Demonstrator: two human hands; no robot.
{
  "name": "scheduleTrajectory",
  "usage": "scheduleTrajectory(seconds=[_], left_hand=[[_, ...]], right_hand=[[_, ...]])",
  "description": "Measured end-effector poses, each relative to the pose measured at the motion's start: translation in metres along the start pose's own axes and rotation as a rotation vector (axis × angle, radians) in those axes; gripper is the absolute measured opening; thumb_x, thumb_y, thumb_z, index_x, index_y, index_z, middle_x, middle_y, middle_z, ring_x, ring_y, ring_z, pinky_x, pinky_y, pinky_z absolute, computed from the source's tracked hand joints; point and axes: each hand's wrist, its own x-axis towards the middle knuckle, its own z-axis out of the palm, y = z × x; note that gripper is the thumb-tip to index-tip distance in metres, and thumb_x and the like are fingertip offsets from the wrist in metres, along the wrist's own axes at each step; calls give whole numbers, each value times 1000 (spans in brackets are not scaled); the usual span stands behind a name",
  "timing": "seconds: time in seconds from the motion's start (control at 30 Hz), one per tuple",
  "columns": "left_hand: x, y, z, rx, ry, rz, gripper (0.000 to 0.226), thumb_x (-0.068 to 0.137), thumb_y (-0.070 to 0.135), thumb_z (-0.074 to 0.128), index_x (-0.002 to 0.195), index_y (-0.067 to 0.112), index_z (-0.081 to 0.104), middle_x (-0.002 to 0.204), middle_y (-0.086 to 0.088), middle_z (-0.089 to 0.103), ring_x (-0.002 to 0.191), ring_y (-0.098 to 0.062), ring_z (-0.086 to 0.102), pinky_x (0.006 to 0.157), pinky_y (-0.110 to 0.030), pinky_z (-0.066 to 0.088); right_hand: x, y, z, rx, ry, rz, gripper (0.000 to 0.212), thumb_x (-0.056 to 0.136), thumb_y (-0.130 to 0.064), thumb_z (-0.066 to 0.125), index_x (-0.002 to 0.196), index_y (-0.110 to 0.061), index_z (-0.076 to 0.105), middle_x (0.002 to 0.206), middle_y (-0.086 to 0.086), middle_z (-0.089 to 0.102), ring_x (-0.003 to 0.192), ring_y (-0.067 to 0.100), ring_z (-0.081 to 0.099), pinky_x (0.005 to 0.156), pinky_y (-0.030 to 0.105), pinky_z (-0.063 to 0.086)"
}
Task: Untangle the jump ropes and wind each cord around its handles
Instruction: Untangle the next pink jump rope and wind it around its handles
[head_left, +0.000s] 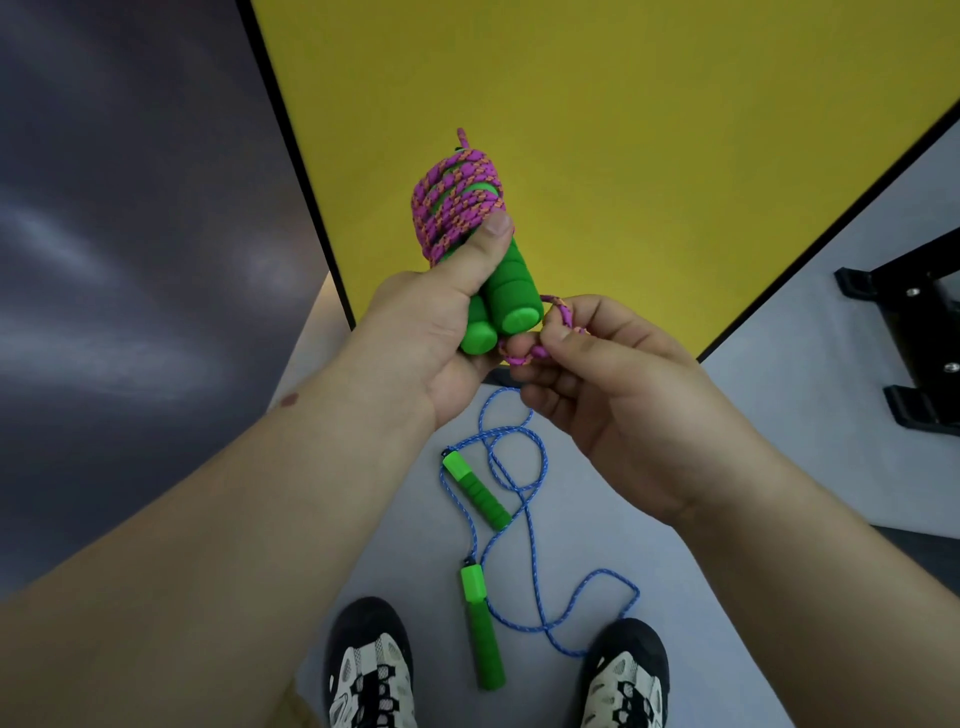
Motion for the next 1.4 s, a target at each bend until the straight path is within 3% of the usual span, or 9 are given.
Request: scheduleTrajectory(seconds=[0.27,0.57,0.7,0.83,0.97,1.07,1.17,1.3,1.4], left_hand=[[3,-7,-4,225,140,398,60,74,25,87,117,7,48,88,-4,66,74,-23,67,67,-48,59],[-2,-12,-5,275,-79,294,44,83,6,76,116,14,48,92,-3,65,81,-23,67,72,-50,61],[-6,-10,-1,195,-106,165,35,92,8,67,121,10,48,95,-9,64,76,-24,65,67,-41,59],[-7,-16,2,258,-112,163,34,91,12,65,118,13,46,101,-17,64,76,-27,67,61,-41,58],[-11,-15,3,260,-126,122,43,80,19,64,119,13,46,107,-21,65,86,-31,70,70,-48,59],[-14,-7,2,236,-173,33,52,72,25,68,118,6,54,104,-24,67,86,-36,70,73,-52,58],[-10,8,-2,272,-217,102,24,86,36,68,94,15,75,93,-14,72,93,-40,69,86,-67,53],[-4,22,-5,271,-241,167,44,90,32,70,125,5,61,105,-11,69,94,-29,67,92,-62,53],[-2,17,-10,335,-259,176,38,88,18,73,124,9,61,108,-18,72,92,-32,70,82,-55,58]], right_hand=[[-1,-6,19,257,190,140,11,92,-8,66,102,-3,63,83,12,74,76,20,74,71,28,62],[7,-17,18,383,341,186,9,92,-7,67,85,-2,67,67,8,70,63,16,71,62,24,61],[11,-15,14,236,321,82,7,95,-10,65,95,-3,68,73,8,69,59,12,68,57,21,58],[16,2,12,-293,349,-43,17,101,-29,58,94,-23,72,74,-10,71,60,3,62,62,24,53],[16,6,8,-298,270,-11,15,100,-22,57,104,-19,70,106,10,74,107,31,68,100,52,51],[15,6,-3,-263,164,-81,18,99,-7,57,114,-9,67,109,16,74,106,34,69,99,52,53],[13,5,-13,-279,120,-104,21,98,-5,59,116,-9,67,110,17,74,106,33,70,99,50,53],[11,12,-19,-464,88,-103,20,96,-8,63,113,-16,70,106,13,74,103,37,69,96,58,52],[12,5,-17,-519,53,-70,27,93,-13,69,120,-16,67,109,5,75,103,24,71,93,42,56]])
